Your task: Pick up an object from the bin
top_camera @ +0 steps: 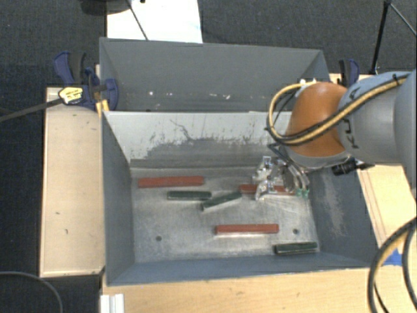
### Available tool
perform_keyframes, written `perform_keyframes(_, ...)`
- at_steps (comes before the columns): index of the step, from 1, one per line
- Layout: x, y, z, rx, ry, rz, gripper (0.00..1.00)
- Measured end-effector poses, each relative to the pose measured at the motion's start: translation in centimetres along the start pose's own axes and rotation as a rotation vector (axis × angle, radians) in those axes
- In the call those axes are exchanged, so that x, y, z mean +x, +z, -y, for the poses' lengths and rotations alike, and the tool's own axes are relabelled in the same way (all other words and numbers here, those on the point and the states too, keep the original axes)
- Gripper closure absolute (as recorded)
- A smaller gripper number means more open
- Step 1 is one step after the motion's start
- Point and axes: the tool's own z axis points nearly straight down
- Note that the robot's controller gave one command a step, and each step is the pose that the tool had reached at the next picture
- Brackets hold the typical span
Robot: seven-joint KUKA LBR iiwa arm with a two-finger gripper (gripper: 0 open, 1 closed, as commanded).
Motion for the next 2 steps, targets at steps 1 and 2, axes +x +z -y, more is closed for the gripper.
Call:
perform_keyframes(1, 0.0, 0.0, 0.0, 0.0, -0.001, 0.0, 1.0)
perform_keyframes(2, 0.2, -16.8, -6.6, -0.002, -0.143, -0.012, 1.0)
